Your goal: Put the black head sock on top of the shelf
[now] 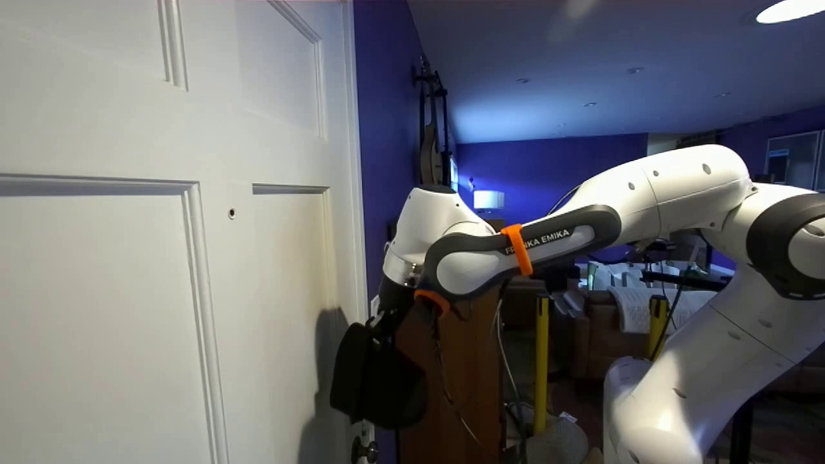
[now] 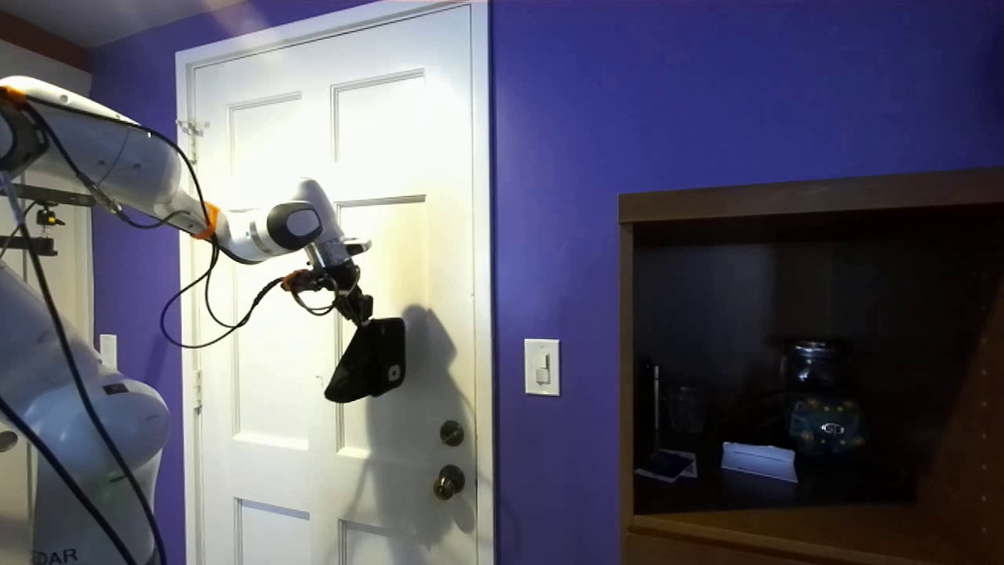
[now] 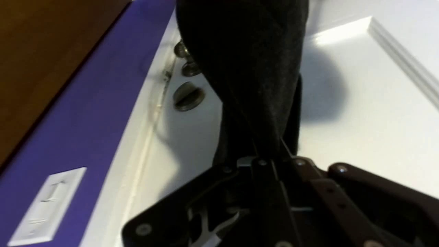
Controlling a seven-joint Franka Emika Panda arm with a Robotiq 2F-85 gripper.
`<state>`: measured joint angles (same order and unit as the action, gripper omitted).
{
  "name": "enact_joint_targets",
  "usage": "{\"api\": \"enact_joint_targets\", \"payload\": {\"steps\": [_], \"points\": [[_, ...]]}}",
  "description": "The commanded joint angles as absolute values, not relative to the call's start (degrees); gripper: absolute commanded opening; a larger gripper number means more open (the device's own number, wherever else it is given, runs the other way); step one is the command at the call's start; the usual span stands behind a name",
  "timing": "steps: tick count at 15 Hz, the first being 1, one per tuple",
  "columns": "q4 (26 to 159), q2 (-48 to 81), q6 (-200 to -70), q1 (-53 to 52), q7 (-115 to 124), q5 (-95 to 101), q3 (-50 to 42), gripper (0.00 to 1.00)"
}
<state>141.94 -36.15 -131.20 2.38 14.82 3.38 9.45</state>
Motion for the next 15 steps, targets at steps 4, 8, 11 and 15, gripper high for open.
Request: {"api": "enact_joint_targets", "payload": {"steps": [4,8,11,15], "points": [[135.6,-42.1,-128.8,13.9,16.9,8.0,1.8,0.02],[134.1,-41.8,-130.1,16.2,15.8,6.7,-1.1,0.07],[132.4,-41.7,-129.5,17.6,16.1,6.5,-3.2,0.07],[131.8,-41.2,-129.1,17.7,17.1,6.4,-2.9,0.02]]}}
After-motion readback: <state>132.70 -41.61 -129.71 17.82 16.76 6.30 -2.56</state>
